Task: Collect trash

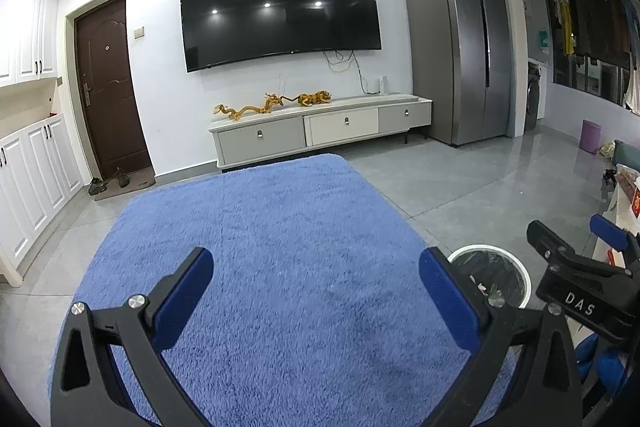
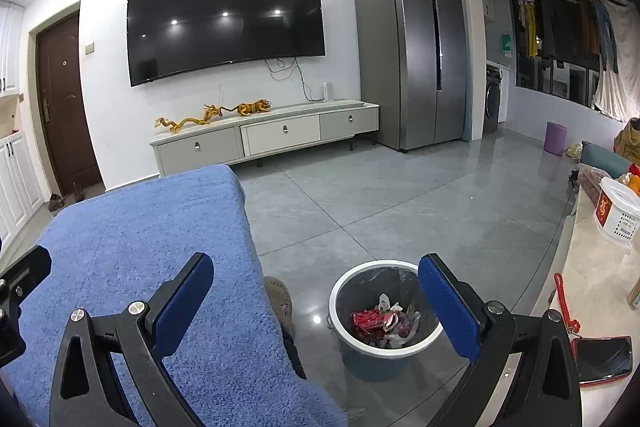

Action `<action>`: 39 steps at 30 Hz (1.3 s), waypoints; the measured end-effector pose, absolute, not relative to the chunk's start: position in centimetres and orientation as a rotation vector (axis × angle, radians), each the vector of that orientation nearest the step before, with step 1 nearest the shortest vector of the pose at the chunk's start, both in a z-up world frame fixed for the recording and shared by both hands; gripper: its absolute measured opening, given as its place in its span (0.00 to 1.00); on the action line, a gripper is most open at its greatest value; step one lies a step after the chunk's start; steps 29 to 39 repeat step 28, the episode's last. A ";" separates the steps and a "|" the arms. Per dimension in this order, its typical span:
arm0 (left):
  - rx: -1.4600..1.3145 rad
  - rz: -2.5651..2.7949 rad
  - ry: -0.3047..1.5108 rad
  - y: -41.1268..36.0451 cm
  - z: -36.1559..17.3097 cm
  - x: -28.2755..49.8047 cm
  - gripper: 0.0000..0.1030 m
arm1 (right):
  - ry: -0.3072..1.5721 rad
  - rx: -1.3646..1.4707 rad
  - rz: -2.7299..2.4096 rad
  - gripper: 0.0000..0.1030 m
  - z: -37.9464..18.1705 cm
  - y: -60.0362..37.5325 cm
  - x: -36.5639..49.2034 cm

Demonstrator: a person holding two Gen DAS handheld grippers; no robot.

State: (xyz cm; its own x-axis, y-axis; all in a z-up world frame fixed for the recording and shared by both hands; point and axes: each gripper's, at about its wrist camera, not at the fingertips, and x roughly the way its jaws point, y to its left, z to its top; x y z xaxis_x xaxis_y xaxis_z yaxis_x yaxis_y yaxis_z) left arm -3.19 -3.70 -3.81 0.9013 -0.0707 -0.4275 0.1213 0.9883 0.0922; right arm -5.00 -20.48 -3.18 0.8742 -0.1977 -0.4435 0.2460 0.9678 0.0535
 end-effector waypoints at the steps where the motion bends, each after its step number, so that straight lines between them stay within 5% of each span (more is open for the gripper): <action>1: 0.120 -0.099 0.440 -3.7 -3.9 -3.2 1.00 | 0.454 0.110 -0.232 1.00 -3.2 -20.6 -5.0; 39: 0.100 -0.053 0.478 -2.8 -4.9 -2.7 1.00 | 0.473 0.081 -0.269 1.00 -3.5 -21.0 -4.6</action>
